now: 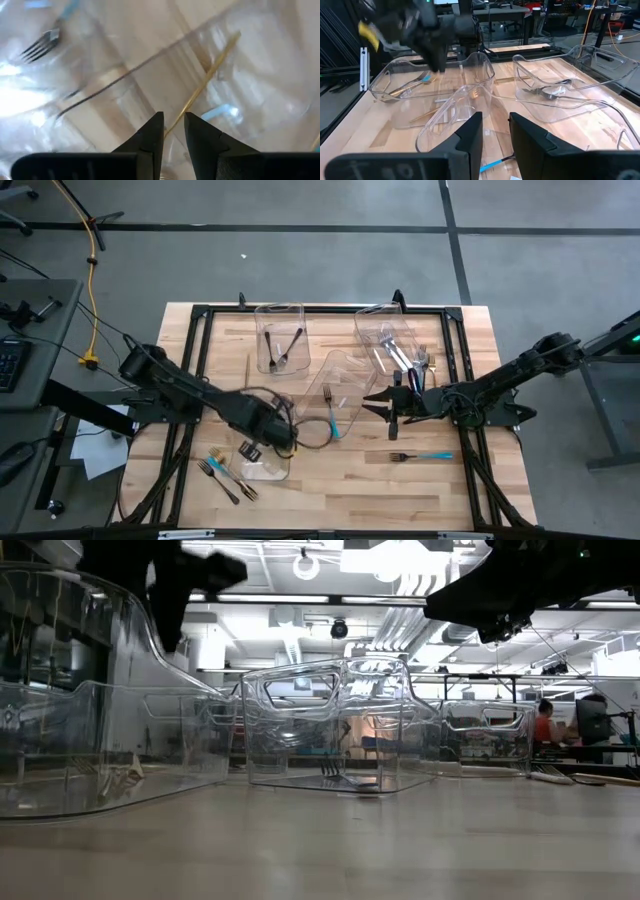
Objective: Sort silverware by color (type)
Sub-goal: Put the gold fork into the bottom left transparent bin
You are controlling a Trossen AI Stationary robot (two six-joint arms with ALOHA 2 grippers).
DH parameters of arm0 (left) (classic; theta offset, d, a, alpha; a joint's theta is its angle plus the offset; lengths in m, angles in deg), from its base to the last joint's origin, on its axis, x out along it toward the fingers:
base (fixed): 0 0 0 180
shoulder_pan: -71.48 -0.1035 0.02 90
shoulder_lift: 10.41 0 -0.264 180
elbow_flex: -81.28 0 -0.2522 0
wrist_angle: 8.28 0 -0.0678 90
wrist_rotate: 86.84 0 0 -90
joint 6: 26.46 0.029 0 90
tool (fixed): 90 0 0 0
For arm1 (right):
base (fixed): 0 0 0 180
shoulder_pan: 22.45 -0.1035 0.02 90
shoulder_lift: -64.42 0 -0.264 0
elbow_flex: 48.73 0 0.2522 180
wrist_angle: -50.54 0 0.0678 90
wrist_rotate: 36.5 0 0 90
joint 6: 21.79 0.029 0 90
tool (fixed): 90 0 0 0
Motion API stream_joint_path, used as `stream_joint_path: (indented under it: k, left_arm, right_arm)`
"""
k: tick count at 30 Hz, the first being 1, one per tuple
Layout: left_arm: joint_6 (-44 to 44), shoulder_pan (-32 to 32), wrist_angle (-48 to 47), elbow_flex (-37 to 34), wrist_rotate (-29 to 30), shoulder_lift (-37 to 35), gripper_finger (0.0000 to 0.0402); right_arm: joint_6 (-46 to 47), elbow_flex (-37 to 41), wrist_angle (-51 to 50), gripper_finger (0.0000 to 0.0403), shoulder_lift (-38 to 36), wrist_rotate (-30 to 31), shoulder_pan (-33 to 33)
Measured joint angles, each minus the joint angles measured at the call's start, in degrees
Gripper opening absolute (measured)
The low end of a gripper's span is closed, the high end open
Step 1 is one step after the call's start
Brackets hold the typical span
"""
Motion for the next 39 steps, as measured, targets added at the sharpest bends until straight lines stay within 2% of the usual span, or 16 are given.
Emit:
stream_joint_path:
  k: [6,8,11,16,21,25,27,32,39]
  left_arm:
    - [-10.91,-2.42,1.57,-0.59,1.11,-11.61,0.0071]
    - [-14.22,-2.85,2.56,-1.62,4.65,-16.92,0.0071]
    - [-17.27,-2.85,8.46,-5.20,12.93,-25.99,0.0071]
    - [-16.80,-2.88,28.68,-16.92,23.32,-40.86,0.0071]
    - [-7.10,-3.91,56.14,-34.52,23.82,-51.72,0.0071]
    - [-1.77,-5.05,74.77,-46.89,23.81,-55.47,0.0071]
    - [-0.75,-5.60,80.69,-51.04,23.90,-56.11,0.0071]
    - [-1.97,-6.11,84.54,-56.55,23.99,-56.55,0.0071]
    - [-2.12,-6.11,86.39,-56.83,24.53,-56.07,0.0071]
  right_arm:
    - [0.00,0.00,-0.09,0.0092,0.00,0.17,0.00]
    - [0.00,0.00,-0.42,0.0092,0.00,0.14,0.01]
    - [-0.29,0.00,-0.85,0.0092,0.00,0.14,0.00]
    - [-3.49,-0.02,0.74,0.0092,0.00,2.20,0.00]
    - [-9.15,-0.02,4.95,0.0092,-0.02,6.91,0.02]
    - [-13.16,-0.04,8.67,0.0092,-0.02,8.65,0.36]
    - [-14.21,-0.04,10.41,0.0092,-0.02,8.78,1.09]
    - [-13.02,-0.07,13.12,0.0092,-0.15,9.02,4.81]
    - [-6.35,-0.07,13.75,0.0092,-0.24,8.93,11.59]
